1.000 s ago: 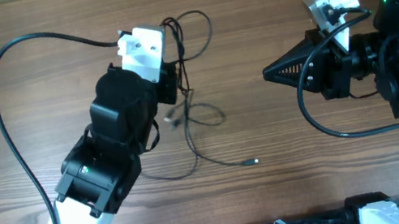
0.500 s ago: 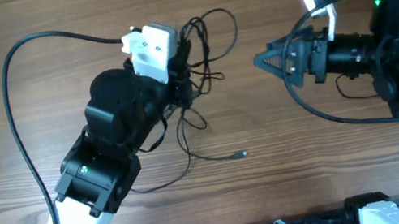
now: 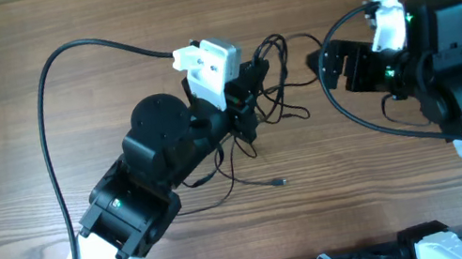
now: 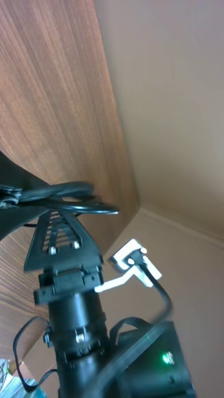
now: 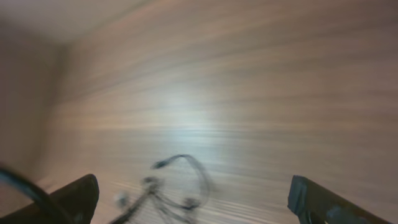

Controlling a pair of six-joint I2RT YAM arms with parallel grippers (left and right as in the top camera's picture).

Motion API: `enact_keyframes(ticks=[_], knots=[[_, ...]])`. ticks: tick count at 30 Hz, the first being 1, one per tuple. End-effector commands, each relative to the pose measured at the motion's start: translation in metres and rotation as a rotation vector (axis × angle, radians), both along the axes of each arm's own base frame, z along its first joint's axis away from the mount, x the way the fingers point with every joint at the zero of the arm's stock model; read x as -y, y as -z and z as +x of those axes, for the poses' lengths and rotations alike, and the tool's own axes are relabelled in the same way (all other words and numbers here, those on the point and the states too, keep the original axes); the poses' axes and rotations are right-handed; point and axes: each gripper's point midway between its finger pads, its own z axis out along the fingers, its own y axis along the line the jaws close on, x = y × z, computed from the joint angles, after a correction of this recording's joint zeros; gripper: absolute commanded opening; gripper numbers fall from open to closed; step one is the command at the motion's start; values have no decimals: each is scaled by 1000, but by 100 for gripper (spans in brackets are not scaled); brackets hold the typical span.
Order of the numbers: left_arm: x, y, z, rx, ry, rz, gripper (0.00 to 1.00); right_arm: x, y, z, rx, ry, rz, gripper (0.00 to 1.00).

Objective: Untangle cables

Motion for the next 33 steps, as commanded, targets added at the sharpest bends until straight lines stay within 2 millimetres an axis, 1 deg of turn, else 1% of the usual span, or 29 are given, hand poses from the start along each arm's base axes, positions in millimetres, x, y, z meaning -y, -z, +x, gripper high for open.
enact_keyframes(ticks=[1, 3, 5, 6, 8, 14, 17, 18, 21, 23, 25, 27, 29, 30, 32, 33], knots=[[-5, -8, 2, 6, -36, -28, 4, 56, 20, 1, -53, 246, -238, 100], [-12, -11, 4, 26, -70, -19, 4, 72, 26, -6, -91, 311, -301, 100], [-20, -15, 7, 36, -118, -21, 4, 82, 30, -11, -112, 343, -351, 100], [-27, -17, 10, 42, -158, -20, 4, 87, 31, -14, -122, 359, -377, 100], [-38, -16, 14, 42, -221, -8, 4, 89, 32, -14, -123, 362, -386, 99], [-40, -4, 13, 8, -226, 31, 4, 92, 27, -8, -91, 381, -394, 100], [-44, -4, 15, 10, -247, 35, 4, 104, 24, -7, -77, 431, -449, 100], [-47, -3, 17, 19, -271, 52, 4, 110, 22, -7, -71, 453, -474, 100], [-52, 1, 20, 71, -284, 137, 4, 126, 17, -6, -49, 516, -542, 100], [-53, 4, 20, 133, -267, 227, 4, 130, 14, -6, -39, 538, -562, 100], [-53, 4, 20, 165, -257, 268, 4, 126, 15, -4, -38, 519, -546, 100], [-51, 4, 19, 161, -246, 256, 4, 114, 17, -2, -37, 439, -520, 100], [-41, 4, 12, 156, -181, 239, 4, 91, 22, -1, -39, 297, -458, 100], [-34, 4, 7, 155, -133, 227, 4, 74, 24, -2, -33, 191, -419, 100], [-30, 4, 3, 139, -105, 205, 4, 56, 24, -4, -20, 72, -377, 100], [-30, 4, 4, 116, -111, 183, 4, 43, 23, -6, -7, -7, -342, 100]])
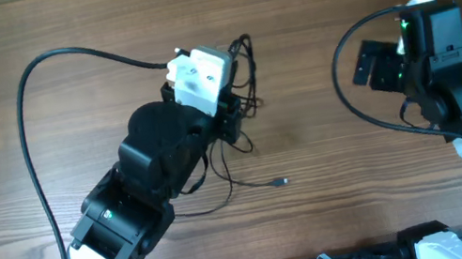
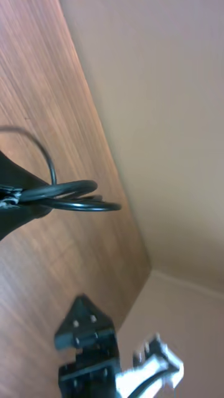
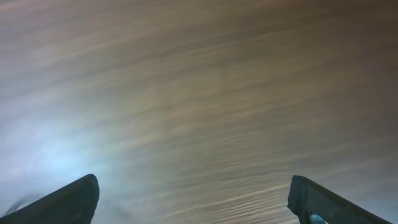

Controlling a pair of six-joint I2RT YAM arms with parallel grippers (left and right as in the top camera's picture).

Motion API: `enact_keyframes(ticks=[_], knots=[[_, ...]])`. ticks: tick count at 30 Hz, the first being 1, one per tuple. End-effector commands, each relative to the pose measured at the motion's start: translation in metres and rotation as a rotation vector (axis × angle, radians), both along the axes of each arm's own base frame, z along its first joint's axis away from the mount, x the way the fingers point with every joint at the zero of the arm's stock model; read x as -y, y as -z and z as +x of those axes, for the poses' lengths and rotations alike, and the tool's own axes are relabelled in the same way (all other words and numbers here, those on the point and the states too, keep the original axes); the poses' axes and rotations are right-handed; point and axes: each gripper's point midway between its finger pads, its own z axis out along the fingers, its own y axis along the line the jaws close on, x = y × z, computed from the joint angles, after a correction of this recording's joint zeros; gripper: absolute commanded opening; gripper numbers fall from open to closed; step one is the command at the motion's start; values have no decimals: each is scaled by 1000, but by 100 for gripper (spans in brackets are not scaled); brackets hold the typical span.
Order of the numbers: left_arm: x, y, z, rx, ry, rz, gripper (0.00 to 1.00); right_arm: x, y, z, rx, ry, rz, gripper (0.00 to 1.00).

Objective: Untangle cables

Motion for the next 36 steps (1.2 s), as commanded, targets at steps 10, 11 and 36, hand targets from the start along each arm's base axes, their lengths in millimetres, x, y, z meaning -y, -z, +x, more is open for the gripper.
enact_keyframes(ticks=[10, 11, 36], knots=[[10, -6, -7, -163, 15, -230, 4, -128, -35, -25, 132, -846, 344, 100], [12, -4, -6, -185, 13, -251, 4, -135, -42, -28, 159, -897, 371, 100], [38, -3, -12, -162, 4, -257, 4, -160, -76, -38, 314, -1098, 472, 4]])
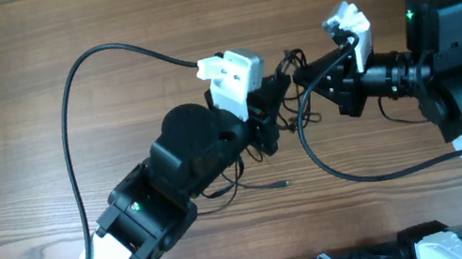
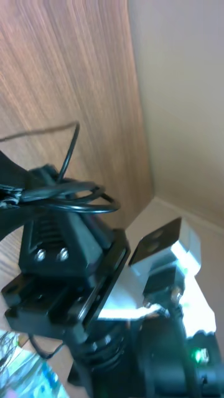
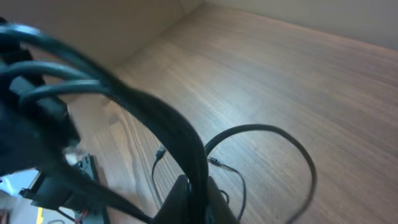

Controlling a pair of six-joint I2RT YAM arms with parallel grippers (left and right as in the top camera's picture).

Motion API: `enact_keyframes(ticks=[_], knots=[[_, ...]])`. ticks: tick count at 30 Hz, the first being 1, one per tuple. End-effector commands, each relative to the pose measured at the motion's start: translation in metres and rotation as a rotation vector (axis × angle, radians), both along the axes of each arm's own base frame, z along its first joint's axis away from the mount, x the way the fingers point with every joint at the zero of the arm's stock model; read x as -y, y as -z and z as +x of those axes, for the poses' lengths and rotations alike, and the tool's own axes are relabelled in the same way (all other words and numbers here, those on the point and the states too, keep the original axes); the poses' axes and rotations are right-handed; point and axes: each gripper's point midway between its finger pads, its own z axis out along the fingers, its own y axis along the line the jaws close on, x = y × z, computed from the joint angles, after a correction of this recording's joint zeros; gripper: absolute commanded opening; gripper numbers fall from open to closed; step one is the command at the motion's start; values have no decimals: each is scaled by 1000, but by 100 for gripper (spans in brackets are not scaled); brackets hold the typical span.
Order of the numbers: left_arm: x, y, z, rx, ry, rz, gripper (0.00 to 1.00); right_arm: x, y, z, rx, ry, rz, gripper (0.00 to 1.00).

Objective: Untangle cables

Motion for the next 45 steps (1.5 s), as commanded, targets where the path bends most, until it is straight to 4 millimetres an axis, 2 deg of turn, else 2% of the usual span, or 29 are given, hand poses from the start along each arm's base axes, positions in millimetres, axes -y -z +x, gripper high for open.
enact_keyframes(ticks=[1, 6, 14, 17, 21, 25, 28, 32, 37, 40, 43, 45], knots=[[-28, -3, 24, 24, -217, 23, 4, -5, -5, -6, -2, -45, 35, 5], [-66, 9, 44, -34, -469, 23, 4, -12, -14, -17, 14, -123, 86, 5], [-89, 42, 47, -168, -549, 71, 4, -16, -20, -23, 39, -174, 117, 4], [-85, 54, 40, -209, -505, 111, 4, -16, -22, -22, 50, -173, 120, 4], [-66, 72, 21, -300, -358, 145, 4, -16, -29, -15, 46, -145, 143, 5], [-45, 76, 2, -363, -201, 126, 4, -14, -43, 4, 30, -52, 182, 5], [-42, 79, -3, -383, -173, 133, 4, -15, -50, 8, 41, -42, 204, 5], [-42, 80, -5, -384, -160, 143, 4, -15, -52, 8, 41, -39, 209, 19], [-42, 80, -5, -383, -159, 143, 4, -7, -43, 22, 17, 62, 172, 23], [-41, 79, -5, -361, -150, 156, 4, -1, -30, 24, 19, 92, 111, 50], [-40, 76, -3, -351, -149, 143, 4, 2, -13, 17, 54, 54, 17, 61], [-38, 72, -2, -340, -148, 131, 4, 6, -1, 13, 50, 50, -39, 62]])
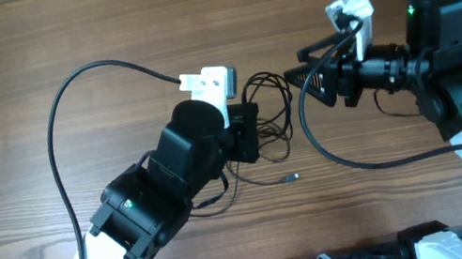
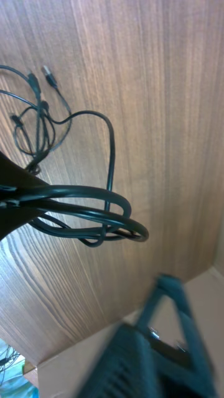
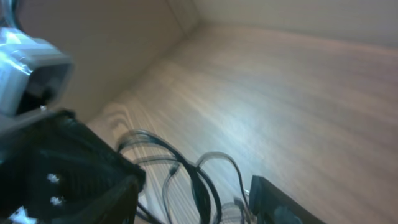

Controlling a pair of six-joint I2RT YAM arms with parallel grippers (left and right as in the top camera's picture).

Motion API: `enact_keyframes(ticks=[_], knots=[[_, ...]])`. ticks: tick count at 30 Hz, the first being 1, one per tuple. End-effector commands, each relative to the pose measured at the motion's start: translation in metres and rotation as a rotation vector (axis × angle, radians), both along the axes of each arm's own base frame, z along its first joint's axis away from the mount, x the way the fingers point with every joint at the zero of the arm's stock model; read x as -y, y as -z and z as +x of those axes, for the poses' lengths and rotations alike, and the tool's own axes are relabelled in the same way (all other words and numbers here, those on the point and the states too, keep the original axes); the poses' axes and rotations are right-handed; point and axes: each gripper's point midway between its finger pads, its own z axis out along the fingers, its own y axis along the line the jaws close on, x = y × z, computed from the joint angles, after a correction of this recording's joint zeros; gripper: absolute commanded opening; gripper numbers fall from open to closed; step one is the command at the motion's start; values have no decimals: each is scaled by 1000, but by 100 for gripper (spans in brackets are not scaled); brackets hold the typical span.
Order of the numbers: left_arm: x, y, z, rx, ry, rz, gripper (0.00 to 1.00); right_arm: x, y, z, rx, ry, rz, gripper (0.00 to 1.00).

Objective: Untangle cables

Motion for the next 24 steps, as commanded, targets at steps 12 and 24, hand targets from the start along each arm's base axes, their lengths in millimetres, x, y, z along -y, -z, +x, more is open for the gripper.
enact_keyframes(ticks=[12, 24], knots=[[8, -21, 7, 68, 10, -73, 4, -3, 8, -25, 154, -183, -100, 55], [15, -20, 5, 51, 33, -95, 4, -8, 10, -26, 240, -267, -103, 71]])
